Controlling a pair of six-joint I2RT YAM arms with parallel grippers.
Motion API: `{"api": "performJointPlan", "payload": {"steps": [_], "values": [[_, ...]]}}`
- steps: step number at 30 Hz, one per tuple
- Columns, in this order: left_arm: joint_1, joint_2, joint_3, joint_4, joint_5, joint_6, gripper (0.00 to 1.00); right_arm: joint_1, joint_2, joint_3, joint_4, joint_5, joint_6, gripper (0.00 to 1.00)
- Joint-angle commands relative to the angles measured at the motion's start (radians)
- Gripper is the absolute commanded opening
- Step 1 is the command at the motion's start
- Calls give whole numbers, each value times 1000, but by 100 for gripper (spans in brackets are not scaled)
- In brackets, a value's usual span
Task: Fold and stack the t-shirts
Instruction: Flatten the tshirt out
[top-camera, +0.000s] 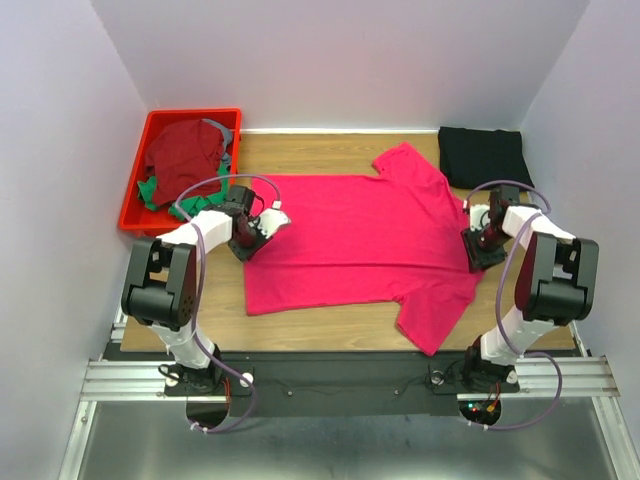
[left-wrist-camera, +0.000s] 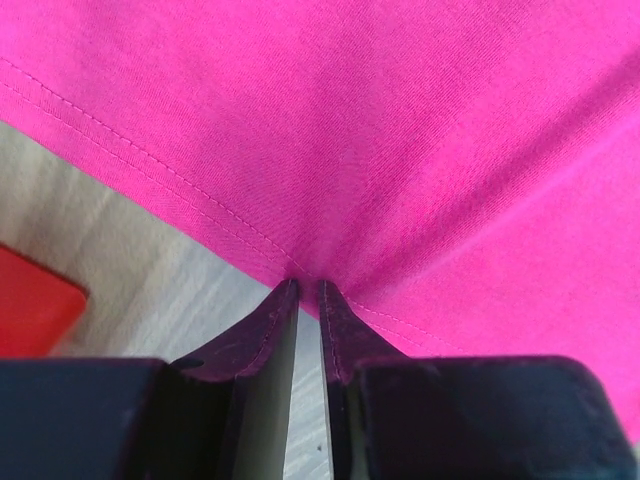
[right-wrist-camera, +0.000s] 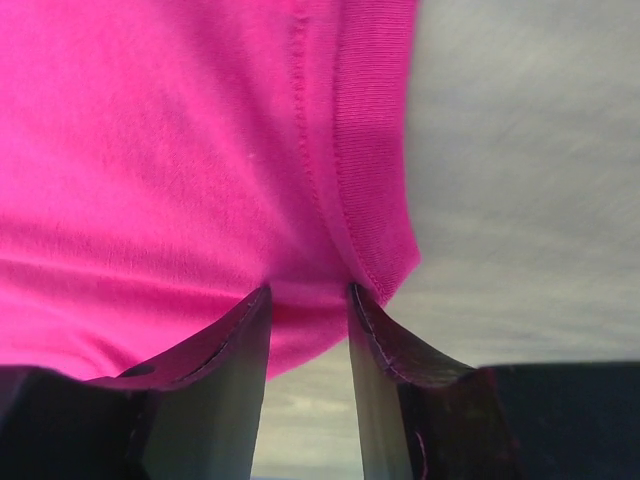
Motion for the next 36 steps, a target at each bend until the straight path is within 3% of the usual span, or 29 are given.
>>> {"api": "performJointPlan", "payload": {"steps": [1, 5, 8, 9, 11, 16, 22, 25, 30, 36], "values": [[8, -24, -80, -137, -38, 60, 25, -12, -88, -68, -101, -21, -76, 43], [8, -73, -72, -196, 14, 87, 27, -12, -153, -33, -188, -114, -119, 49], [10, -90, 36, -255, 81, 84, 33, -12, -144, 147, -198, -238, -84, 60], [10, -81, 120, -277, 134, 64, 35, -12, -94, 262, -195, -272, -67, 69], [10, -61, 216, -291, 208, 33, 37, -12, -23, 408, -192, -373, -9, 74], [16, 8, 443, -196, 259, -103, 43, -4, 233, 790, -88, -482, 175, 77], [48, 131, 630, -50, 242, -274, 43, 65, 632, 1332, 14, -449, 353, 77], [69, 201, 720, -67, 242, -309, 43, 123, 745, 1430, 121, -377, 362, 80], [88, 272, 807, -130, 225, -311, 43, 175, 852, 1417, 379, -311, 396, 85], [89, 275, 782, -137, 201, -289, 43, 203, 1019, 1510, 448, -324, 405, 85]]}}
